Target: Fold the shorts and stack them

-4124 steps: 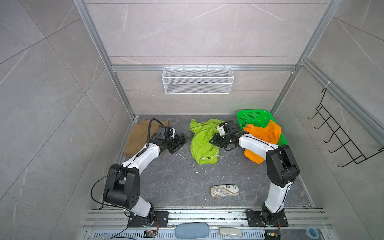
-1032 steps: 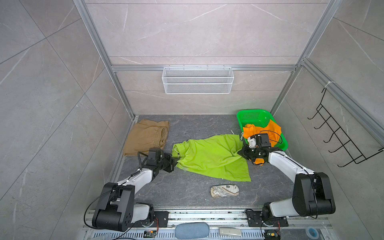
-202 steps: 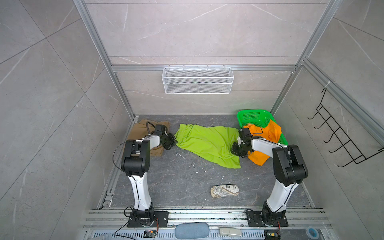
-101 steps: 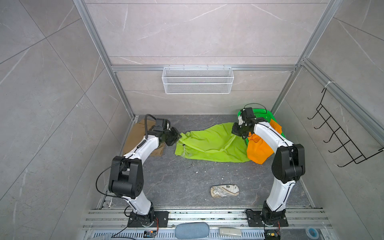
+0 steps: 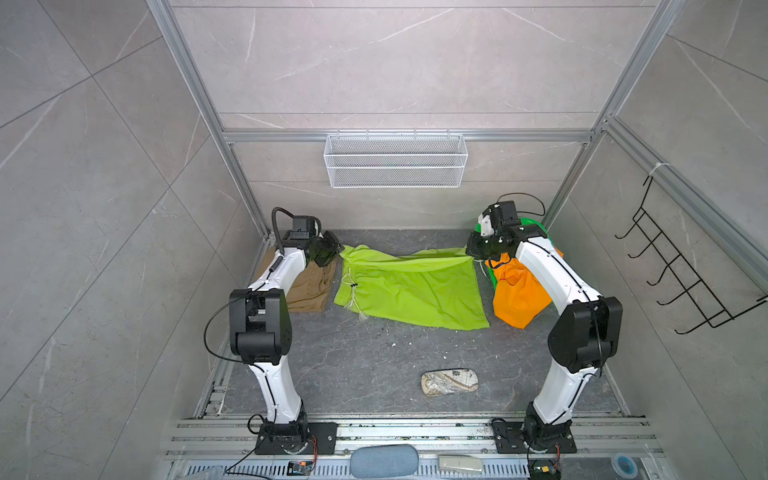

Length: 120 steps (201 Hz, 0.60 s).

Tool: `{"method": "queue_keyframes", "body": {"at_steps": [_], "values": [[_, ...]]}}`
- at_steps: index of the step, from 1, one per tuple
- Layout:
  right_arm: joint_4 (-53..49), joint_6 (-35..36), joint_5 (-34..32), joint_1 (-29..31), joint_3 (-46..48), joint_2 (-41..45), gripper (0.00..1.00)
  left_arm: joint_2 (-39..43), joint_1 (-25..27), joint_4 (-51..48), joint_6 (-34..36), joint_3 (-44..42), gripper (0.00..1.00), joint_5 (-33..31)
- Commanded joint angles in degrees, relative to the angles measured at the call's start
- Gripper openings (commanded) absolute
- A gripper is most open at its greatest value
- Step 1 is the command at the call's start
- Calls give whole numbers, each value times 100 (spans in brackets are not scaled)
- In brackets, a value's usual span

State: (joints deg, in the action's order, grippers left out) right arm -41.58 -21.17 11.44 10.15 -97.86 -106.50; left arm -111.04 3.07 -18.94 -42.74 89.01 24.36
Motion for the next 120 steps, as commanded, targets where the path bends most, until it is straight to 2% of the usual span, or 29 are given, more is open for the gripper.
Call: {"method": "queue_keyframes", "body": {"at_steps": [1, 37, 72, 95, 120], "values": [[167, -36, 207, 11, 430, 49, 1, -190, -64, 46, 358, -5, 0, -14], [615, -175, 343, 129, 1651, 432, 2, -386, -218, 74, 502, -323, 0, -54], [1098, -298, 443, 219, 2843, 704, 2, 215, -353, 246, 476, -1247, 0, -295], [1336, -334, 469, 261, 3356, 727, 3, 422, -380, 187, 446, -1693, 0, -344], [1540, -388, 507, 302, 3685, 736, 4, 432, -386, 575, 182, -2235, 0, -260]]}}
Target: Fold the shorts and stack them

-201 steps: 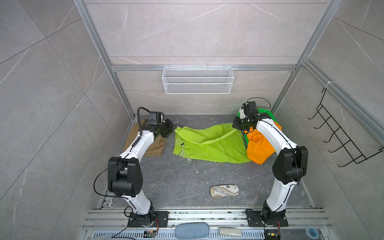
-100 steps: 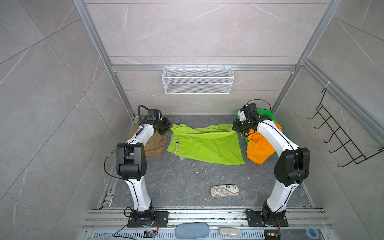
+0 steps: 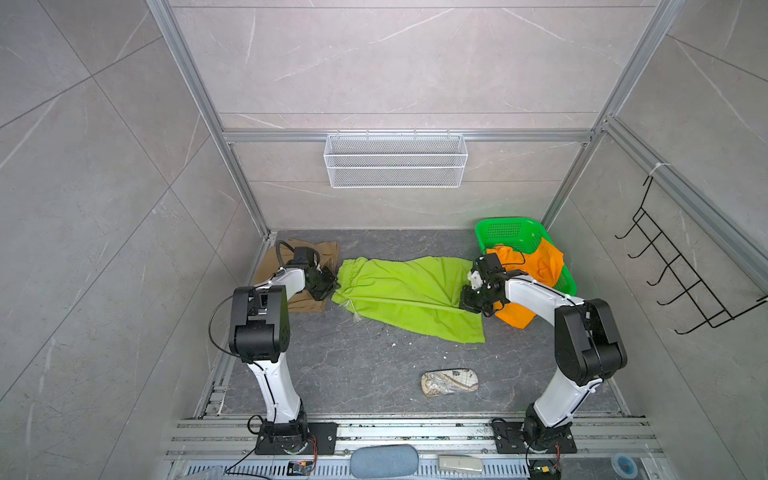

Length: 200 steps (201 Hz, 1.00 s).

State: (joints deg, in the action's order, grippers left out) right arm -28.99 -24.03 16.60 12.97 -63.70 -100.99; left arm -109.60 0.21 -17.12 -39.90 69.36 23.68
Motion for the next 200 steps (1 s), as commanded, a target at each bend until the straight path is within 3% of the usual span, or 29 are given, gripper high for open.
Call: {"method": "queue_keyframes", "body": {"at_steps": [1, 39, 63, 108, 128, 146, 173, 200], "values": [[285, -101, -12, 20, 268, 185, 4, 276, -95, 398, -104, -276, 0, -195], [279, -75, -70, 83, 367, 252, 8, 111, -100, 413, -159, -362, 1, -291], [212, -38, -73, 109, 326, 325, 15, -110, -98, 110, -76, -145, 20, -299], [-7, -14, -72, 123, 236, 585, 31, 248, -72, 202, -194, -212, 43, -57], [-118, -14, -13, 120, 217, 791, 35, 666, -65, 18, -137, -175, 63, -74], [-216, -53, -23, 126, 240, 981, 38, 1000, -66, -309, 4, -45, 98, -130], [-313, -117, -125, 120, 355, 1129, 41, 1405, -57, -930, 248, 258, 99, -363], [-260, -254, -343, 33, 556, 1161, 47, 1639, 353, -699, -68, 375, 99, -217]]}}
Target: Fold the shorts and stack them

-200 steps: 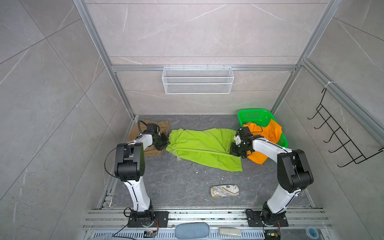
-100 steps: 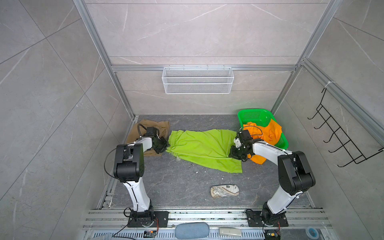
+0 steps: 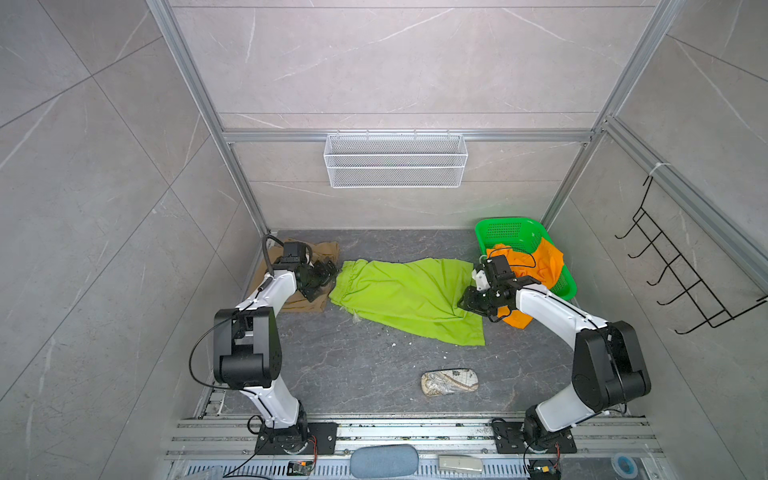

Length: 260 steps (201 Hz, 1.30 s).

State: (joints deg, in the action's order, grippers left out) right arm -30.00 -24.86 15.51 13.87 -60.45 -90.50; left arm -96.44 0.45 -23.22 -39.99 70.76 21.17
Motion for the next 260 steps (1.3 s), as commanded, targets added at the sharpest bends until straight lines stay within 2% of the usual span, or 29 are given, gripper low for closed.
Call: {"method": "queue_keyframes", "body": {"at_steps": [1, 18, 37, 70, 89, 125, 156, 185, 217, 260], "values": [[-149, -183, -237, -63, 241, 111, 47, 321, 362, -57, -74, 236, 99, 44], [25, -314, -124, -170, 391, 82, 54, 125, 649, 639, -481, 48, 99, 428], [198, -418, 47, -259, 508, -63, 58, -441, 680, 1390, -962, -154, 99, 939], [590, -587, 187, -416, 704, -264, 57, -1280, 678, 1492, -824, -35, 99, 1036], [761, -624, 194, -466, 651, -476, 50, -1448, 678, 1592, -754, -186, 99, 852], [826, -584, 72, -512, 321, -841, 19, -1590, 641, 1638, -877, -692, 99, 801], [253, -339, -241, -510, -460, -856, 4, -1412, 641, 1917, -1159, -1257, 100, 810], [-274, -197, -407, -482, -637, -139, 0, -1324, 608, 1752, -1046, -1237, 99, 781], [-538, -107, -639, -352, 377, 886, 0, -1362, 468, 1464, -995, -1026, 99, 812], [273, -449, -364, -233, 1622, 639, 3, -1346, 339, 1242, -837, -1060, 99, 748]]}}
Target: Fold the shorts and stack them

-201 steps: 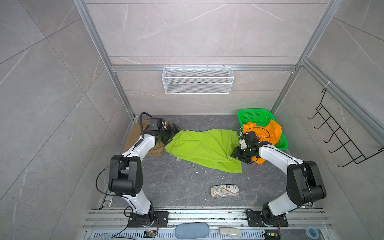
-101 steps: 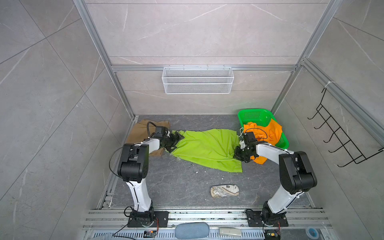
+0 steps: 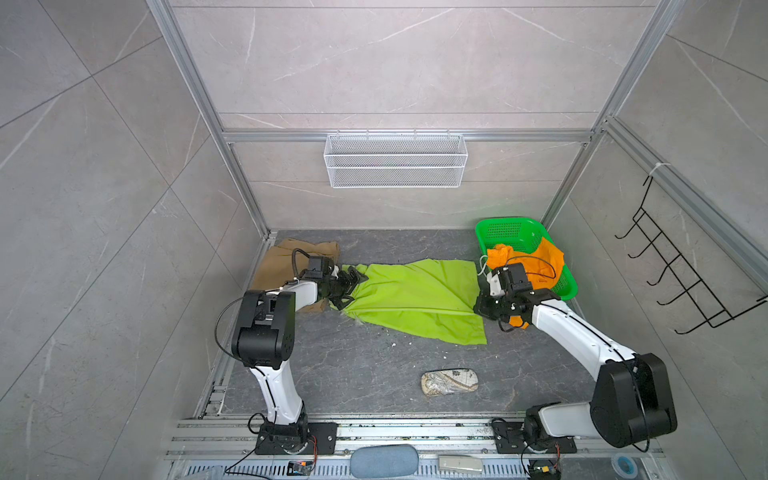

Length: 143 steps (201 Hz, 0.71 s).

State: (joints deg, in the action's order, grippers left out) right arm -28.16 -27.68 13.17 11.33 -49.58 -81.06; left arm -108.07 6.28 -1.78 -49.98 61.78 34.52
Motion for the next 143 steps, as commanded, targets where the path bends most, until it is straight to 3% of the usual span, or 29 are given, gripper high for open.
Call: {"method": "queue_keyframes", "body": {"at_steps": [1, 63, 143], "values": [[104, -176, -130, 28, 550, -314, 3, -186, -248, -907, 167, -169, 100, -587], [421, -284, -171, 106, 818, -777, 10, -267, -330, -765, 97, -446, 99, -480], [-356, 193, -853, -54, -1947, -2725, 0, 22, -314, 108, -741, -933, 99, -65]]}}
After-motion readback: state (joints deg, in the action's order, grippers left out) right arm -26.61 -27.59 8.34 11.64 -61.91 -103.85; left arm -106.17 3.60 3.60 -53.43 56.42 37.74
